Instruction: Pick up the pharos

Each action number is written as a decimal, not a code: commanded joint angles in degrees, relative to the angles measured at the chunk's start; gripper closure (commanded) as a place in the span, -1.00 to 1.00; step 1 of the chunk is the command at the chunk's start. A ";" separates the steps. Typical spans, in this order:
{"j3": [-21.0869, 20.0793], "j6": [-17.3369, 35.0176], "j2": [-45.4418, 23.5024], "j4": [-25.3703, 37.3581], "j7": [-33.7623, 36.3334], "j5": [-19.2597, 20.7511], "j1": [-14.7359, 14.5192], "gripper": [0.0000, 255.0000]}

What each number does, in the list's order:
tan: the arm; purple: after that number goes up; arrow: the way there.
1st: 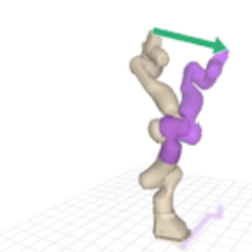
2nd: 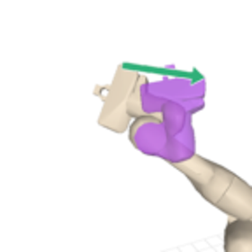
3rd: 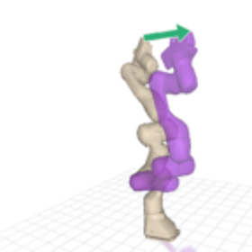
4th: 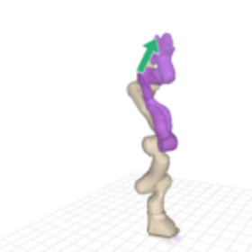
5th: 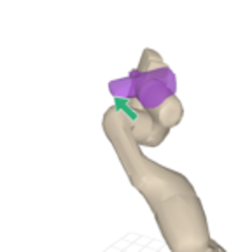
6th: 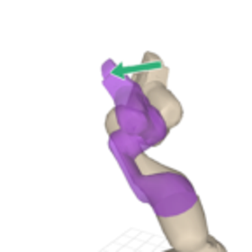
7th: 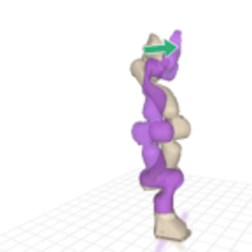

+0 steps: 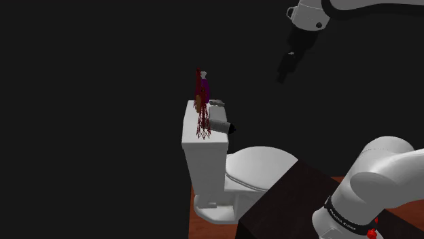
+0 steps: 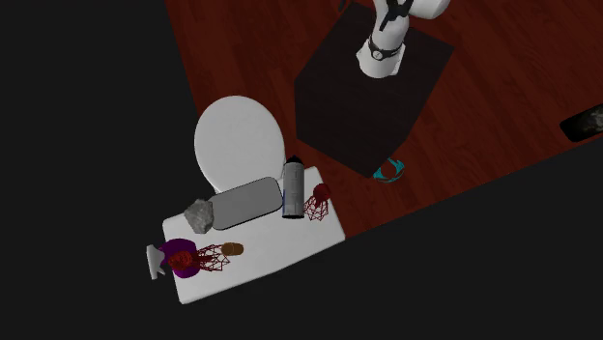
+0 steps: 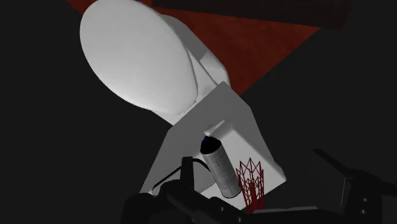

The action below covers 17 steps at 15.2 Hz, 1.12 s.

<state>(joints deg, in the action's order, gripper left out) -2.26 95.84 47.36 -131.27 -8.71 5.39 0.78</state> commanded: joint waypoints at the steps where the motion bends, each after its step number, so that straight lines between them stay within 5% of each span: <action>1: 0.00 0.00 0.00 0.00 0.00 0.00 0.00 -1.00; 17: 5.72 6.00 -37.97 26.90 -39.16 6.33 -8.46 -1.00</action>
<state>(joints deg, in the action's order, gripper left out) 3.49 101.62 11.65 -106.12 -45.35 11.48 -7.26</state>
